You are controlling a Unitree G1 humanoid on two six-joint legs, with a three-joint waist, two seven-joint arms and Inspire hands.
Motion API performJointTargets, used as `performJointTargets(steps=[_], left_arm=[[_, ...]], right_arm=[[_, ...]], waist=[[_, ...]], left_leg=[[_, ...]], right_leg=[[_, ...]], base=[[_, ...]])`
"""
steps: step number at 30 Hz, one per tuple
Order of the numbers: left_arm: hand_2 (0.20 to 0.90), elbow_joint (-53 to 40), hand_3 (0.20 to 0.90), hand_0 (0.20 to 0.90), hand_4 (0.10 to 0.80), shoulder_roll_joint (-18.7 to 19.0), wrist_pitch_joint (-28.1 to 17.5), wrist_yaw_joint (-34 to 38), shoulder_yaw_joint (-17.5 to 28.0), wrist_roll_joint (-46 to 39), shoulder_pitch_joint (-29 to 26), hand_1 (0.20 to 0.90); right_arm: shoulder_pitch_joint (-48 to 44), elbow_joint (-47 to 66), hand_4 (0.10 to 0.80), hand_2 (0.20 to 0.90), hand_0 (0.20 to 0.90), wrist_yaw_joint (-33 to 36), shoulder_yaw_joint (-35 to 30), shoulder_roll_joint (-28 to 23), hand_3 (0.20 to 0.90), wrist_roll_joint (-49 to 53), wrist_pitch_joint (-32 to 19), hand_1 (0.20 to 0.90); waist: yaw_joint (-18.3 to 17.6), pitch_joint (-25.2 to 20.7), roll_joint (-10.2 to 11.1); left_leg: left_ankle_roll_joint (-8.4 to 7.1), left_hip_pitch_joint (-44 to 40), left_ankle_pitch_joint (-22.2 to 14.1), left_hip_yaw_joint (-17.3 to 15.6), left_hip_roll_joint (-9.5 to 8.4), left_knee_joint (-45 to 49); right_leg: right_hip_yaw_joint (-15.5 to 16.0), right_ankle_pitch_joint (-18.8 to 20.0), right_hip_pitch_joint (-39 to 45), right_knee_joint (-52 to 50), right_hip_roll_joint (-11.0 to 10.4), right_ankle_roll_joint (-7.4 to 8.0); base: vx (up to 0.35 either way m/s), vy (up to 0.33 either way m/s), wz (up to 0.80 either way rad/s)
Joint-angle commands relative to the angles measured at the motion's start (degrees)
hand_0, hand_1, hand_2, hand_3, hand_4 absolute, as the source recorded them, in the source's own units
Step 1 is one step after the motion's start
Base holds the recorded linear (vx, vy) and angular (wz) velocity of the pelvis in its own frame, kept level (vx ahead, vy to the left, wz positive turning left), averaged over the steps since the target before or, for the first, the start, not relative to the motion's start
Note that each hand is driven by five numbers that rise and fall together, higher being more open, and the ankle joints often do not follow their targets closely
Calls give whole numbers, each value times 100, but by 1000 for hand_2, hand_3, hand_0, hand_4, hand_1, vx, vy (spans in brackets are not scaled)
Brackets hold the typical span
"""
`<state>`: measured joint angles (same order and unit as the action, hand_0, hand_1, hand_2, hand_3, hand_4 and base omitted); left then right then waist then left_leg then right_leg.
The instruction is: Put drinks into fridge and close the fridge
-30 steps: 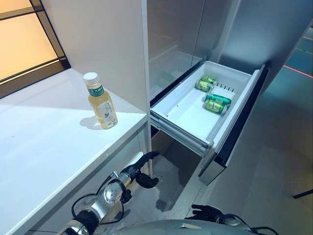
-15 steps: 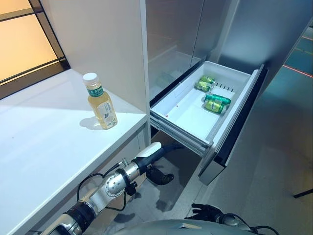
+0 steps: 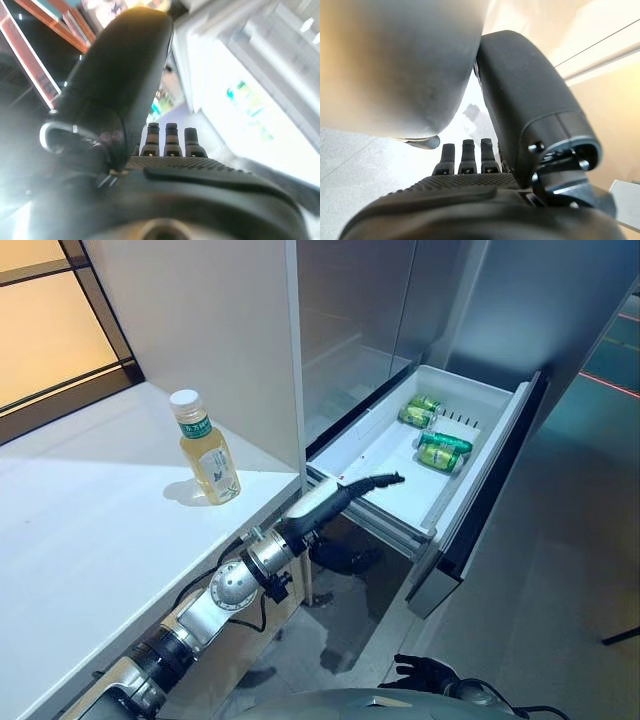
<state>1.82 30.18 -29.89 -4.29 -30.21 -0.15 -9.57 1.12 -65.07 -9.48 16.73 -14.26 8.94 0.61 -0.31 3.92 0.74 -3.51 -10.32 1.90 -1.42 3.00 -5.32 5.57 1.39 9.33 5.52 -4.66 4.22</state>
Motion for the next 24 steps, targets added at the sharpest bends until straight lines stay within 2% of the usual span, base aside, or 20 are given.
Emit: performJointTargets(steps=[1,3,4,6,11,18,24], left_arm=[[900,-771,900,900,800,9,-632,605,725,-573,-788,900],[900,-1043,900,900,800,217,-887,411,1323,-1056,-558,900],[900,-1137,900,900,800,272,-892,343,1526,-1212,-514,900],[900,-1475,900,900,800,493,-863,259,2241,-1695,-376,900],[900,-2034,900,900,800,515,-637,-442,3206,-2652,-211,900],[900,-2343,900,900,800,403,-659,-914,3722,-3435,-208,900],[900,-2133,900,900,800,428,-151,-236,3957,-2979,-61,900]], right_arm=[[30,53,800,900,900,75,136,251,900,32,-181,900],[72,301,800,900,900,121,100,173,900,126,-20,900],[100,362,800,900,900,134,77,158,900,142,8,900],[214,433,800,900,900,162,-14,145,900,164,-21,900],[312,226,800,900,900,174,-116,210,900,217,-225,900],[319,96,800,900,900,169,-136,244,900,256,-307,900],[339,187,800,900,900,153,-176,219,900,199,-180,900]], waist=[[102,15,-1],[161,103,-20],[180,116,-23],[241,128,-28],[359,34,-5],[418,-65,15],[429,-81,12]], left_leg=[[505,289,-336,434,-560,32],[497,284,-318,478,-569,32],[499,288,-314,490,-575,32],[504,302,-290,560,-598,32],[494,332,-281,672,-618,32],[466,366,-278,742,-624,32],[465,367,-271,764,-637,32]], right_leg=[[96,-96,-211,-241,301,-55],[159,-86,-182,-235,277,-62],[173,-83,-179,-233,272,-66],[203,-72,-164,-219,262,-88],[228,-81,-133,-177,268,-110],[227,-89,-143,-155,278,-127],[218,-90,-144,-153,281,-139]], base=[[-95,-14,4],[-49,13,7],[-26,25,10],[-10,20,13],[16,-6,11],[10,-6,8],[2,0,-1]])
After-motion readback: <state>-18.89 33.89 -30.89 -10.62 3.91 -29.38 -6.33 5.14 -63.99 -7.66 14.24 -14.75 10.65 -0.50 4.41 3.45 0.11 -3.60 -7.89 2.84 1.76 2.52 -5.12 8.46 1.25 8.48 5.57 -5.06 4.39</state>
